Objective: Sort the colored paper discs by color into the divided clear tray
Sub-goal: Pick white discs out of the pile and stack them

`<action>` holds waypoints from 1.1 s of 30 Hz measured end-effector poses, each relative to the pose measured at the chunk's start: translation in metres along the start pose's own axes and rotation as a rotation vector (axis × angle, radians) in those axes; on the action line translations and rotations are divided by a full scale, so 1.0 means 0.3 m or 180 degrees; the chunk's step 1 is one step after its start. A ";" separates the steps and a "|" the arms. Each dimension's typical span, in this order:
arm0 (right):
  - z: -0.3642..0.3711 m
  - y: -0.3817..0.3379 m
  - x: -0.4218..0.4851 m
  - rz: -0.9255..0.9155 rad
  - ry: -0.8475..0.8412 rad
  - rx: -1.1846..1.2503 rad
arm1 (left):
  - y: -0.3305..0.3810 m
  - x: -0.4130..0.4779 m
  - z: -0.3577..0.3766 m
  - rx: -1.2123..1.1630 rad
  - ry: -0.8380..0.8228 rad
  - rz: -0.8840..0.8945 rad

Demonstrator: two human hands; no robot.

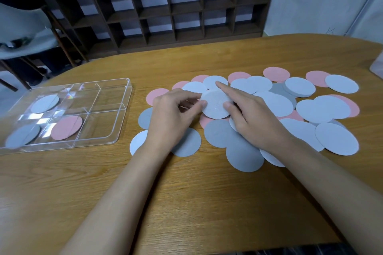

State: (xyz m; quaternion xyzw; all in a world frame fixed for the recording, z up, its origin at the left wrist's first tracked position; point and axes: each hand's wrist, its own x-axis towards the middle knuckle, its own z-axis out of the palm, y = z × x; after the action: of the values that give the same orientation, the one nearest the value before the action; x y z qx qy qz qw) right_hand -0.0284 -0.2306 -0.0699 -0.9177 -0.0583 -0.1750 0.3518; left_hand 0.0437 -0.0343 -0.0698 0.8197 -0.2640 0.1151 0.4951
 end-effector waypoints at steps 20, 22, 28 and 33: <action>0.002 -0.042 -0.042 -0.0365 -0.0061 0.0097 | -0.056 -0.224 -0.361 0.1676 -0.0909 -0.0167; 0.000 -0.045 -0.047 -0.0358 -0.0056 0.0108 | -0.049 -0.223 -0.367 0.1690 -0.0930 -0.0199; -0.002 -0.036 -0.052 -0.0273 -0.0046 0.0159 | -0.007 -0.223 -0.364 0.1876 -0.0777 -0.0173; -0.002 -0.031 -0.048 -0.0241 -0.0100 0.0199 | 0.021 -0.207 -0.350 0.1905 -0.0534 0.0365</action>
State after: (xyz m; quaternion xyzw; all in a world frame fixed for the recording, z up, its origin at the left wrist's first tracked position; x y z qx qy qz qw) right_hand -0.0440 -0.2240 -0.0688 -0.9060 -0.1040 -0.1719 0.3725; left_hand -0.0038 0.0748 -0.0422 0.9194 -0.3041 0.1474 0.2011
